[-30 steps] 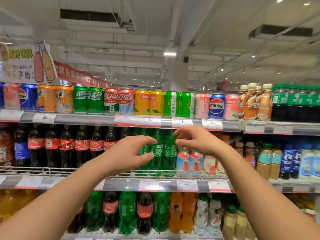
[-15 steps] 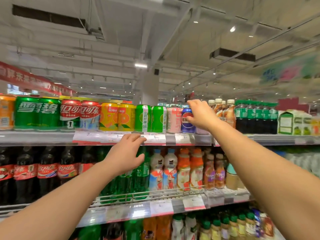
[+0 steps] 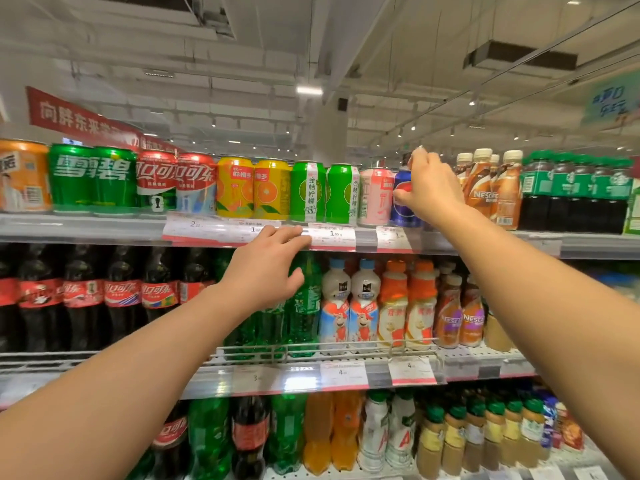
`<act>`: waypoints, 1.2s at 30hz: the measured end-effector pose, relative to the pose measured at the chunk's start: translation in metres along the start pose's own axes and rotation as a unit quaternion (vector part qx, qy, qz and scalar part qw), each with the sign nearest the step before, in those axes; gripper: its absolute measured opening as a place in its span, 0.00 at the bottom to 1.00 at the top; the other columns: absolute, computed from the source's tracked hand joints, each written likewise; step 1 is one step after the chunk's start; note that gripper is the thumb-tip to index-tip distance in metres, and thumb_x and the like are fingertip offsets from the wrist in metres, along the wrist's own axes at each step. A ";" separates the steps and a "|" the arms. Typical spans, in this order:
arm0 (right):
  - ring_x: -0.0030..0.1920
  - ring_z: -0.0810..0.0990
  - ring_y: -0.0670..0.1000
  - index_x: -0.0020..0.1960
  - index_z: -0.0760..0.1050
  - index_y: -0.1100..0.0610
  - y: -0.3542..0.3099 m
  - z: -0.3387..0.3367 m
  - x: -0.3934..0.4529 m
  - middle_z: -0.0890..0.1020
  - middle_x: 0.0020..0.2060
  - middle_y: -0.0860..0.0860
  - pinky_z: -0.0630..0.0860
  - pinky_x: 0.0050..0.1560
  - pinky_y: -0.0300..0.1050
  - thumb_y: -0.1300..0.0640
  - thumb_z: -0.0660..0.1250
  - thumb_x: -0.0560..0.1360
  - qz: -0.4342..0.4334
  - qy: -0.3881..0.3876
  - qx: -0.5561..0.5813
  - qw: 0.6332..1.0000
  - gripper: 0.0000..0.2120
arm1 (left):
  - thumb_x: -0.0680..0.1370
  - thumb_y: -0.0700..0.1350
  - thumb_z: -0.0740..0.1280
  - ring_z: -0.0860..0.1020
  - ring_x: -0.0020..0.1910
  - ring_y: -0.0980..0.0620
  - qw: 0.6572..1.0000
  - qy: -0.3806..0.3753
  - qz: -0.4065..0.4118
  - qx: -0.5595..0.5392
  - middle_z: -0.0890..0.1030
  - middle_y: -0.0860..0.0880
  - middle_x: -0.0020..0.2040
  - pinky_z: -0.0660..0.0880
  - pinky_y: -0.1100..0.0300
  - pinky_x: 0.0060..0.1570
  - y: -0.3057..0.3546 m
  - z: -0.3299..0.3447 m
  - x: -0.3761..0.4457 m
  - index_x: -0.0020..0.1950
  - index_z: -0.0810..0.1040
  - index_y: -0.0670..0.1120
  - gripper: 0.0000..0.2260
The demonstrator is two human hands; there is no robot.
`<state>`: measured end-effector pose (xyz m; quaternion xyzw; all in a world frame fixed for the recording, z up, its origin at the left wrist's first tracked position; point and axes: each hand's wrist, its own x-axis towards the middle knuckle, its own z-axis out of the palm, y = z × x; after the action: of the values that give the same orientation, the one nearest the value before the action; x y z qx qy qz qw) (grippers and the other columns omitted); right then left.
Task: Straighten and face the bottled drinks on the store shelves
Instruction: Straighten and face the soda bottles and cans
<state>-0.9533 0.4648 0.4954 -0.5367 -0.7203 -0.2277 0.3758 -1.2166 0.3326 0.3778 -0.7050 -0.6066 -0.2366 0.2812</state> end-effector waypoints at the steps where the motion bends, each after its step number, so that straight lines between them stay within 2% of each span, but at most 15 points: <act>1: 0.56 0.79 0.64 0.64 0.65 0.57 0.000 -0.001 -0.001 0.77 0.59 0.60 0.78 0.55 0.63 0.47 0.75 0.74 0.005 0.006 0.014 1.000 0.28 | 0.79 0.54 0.63 0.62 0.74 0.49 1.000 0.000 -0.003 0.002 0.64 0.56 0.78 0.79 0.51 0.52 0.001 0.000 0.000 0.77 0.65 0.57 0.26; 4: 0.50 0.81 0.64 0.61 0.65 0.55 0.002 -0.003 -0.006 0.79 0.53 0.59 0.79 0.51 0.64 0.47 0.75 0.74 0.003 0.026 0.028 0.999 0.26 | 0.79 0.54 0.63 0.62 0.74 0.49 1.000 0.001 -0.010 0.011 0.64 0.56 0.78 0.78 0.51 0.50 0.004 0.002 0.000 0.77 0.65 0.57 0.26; 10: 0.52 0.80 0.63 0.59 0.65 0.55 0.010 -0.009 -0.024 0.79 0.53 0.59 0.79 0.53 0.61 0.50 0.78 0.72 -0.011 0.033 0.064 0.997 0.27 | 0.79 0.54 0.64 0.62 0.74 0.49 0.999 0.000 -0.032 0.012 0.64 0.56 0.78 0.78 0.51 0.49 0.011 0.005 0.000 0.78 0.65 0.57 0.26; 16: 0.57 0.73 0.61 0.64 0.67 0.57 0.023 -0.013 -0.051 0.76 0.58 0.58 0.74 0.57 0.57 0.56 0.77 0.71 -0.092 0.096 0.126 0.983 0.27 | 0.79 0.55 0.64 0.61 0.76 0.49 0.998 -0.007 -0.056 0.016 0.62 0.55 0.79 0.79 0.49 0.52 0.021 0.007 -0.001 0.78 0.63 0.56 0.28; 19: 0.56 0.73 0.60 0.66 0.67 0.56 0.023 -0.021 -0.063 0.76 0.59 0.57 0.74 0.55 0.59 0.56 0.76 0.70 -0.123 0.142 0.159 0.969 0.29 | 0.79 0.55 0.65 0.60 0.77 0.50 0.998 -0.020 -0.066 0.013 0.60 0.56 0.80 0.79 0.49 0.54 0.026 0.005 -0.002 0.79 0.61 0.56 0.29; 21: 0.55 0.73 0.60 0.66 0.68 0.56 0.020 -0.028 -0.071 0.76 0.58 0.56 0.73 0.55 0.56 0.56 0.75 0.70 -0.140 0.146 0.183 0.962 0.28 | 0.79 0.54 0.65 0.59 0.77 0.51 0.997 -0.028 -0.068 -0.003 0.59 0.55 0.80 0.78 0.48 0.59 0.028 0.002 -0.002 0.80 0.61 0.56 0.30; 24: 0.54 0.74 0.59 0.66 0.68 0.56 0.010 -0.038 -0.087 0.77 0.57 0.55 0.70 0.52 0.49 0.56 0.77 0.68 -0.153 0.116 0.242 0.951 0.30 | 0.79 0.52 0.65 0.59 0.78 0.51 0.996 -0.041 -0.063 -0.048 0.60 0.54 0.80 0.71 0.45 0.69 0.030 -0.004 -0.007 0.78 0.66 0.54 0.27; 26: 0.55 0.75 0.57 0.65 0.67 0.55 0.001 -0.043 -0.097 0.77 0.57 0.54 0.73 0.54 0.50 0.54 0.78 0.68 -0.153 0.083 0.290 0.941 0.31 | 0.79 0.52 0.65 0.62 0.77 0.50 0.994 -0.040 -0.066 -0.073 0.64 0.52 0.79 0.69 0.45 0.71 0.031 -0.010 -0.018 0.74 0.72 0.54 0.23; 29: 0.58 0.77 0.53 0.66 0.68 0.54 -0.016 -0.048 -0.114 0.78 0.60 0.52 0.77 0.58 0.52 0.52 0.80 0.66 -0.146 0.023 0.364 0.919 0.34 | 0.79 0.52 0.65 0.71 0.71 0.51 0.992 -0.064 -0.057 -0.088 0.74 0.53 0.72 0.72 0.48 0.68 0.033 -0.020 -0.044 0.66 0.78 0.54 0.16; 31: 0.57 0.78 0.52 0.67 0.68 0.54 -0.028 -0.049 -0.124 0.79 0.61 0.52 0.77 0.56 0.49 0.50 0.81 0.65 -0.137 -0.017 0.397 0.907 0.36 | 0.80 0.52 0.65 0.76 0.65 0.54 0.989 -0.104 -0.058 -0.090 0.79 0.55 0.66 0.75 0.52 0.64 0.034 -0.029 -0.064 0.65 0.80 0.54 0.14; 33: 0.57 0.78 0.52 0.69 0.68 0.54 -0.040 -0.048 -0.134 0.78 0.62 0.52 0.76 0.55 0.47 0.49 0.81 0.66 -0.132 -0.056 0.412 0.900 0.37 | 0.81 0.53 0.64 0.78 0.61 0.56 0.984 -0.142 -0.062 -0.083 0.81 0.56 0.63 0.76 0.55 0.61 0.031 -0.039 -0.085 0.65 0.80 0.53 0.14; 36: 0.57 0.79 0.53 0.70 0.69 0.53 -0.060 -0.043 -0.147 0.79 0.62 0.52 0.78 0.57 0.50 0.47 0.81 0.66 -0.132 -0.119 0.435 0.883 0.37 | 0.81 0.53 0.64 0.80 0.54 0.61 0.973 -0.194 -0.080 -0.092 0.83 0.57 0.58 0.78 0.58 0.56 0.020 -0.052 -0.118 0.63 0.81 0.53 0.14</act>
<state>-0.9761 0.3253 0.4108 -0.2426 -0.8503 0.1263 0.4497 -1.2146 0.2098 0.3343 -0.7091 -0.6799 -0.1720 0.0726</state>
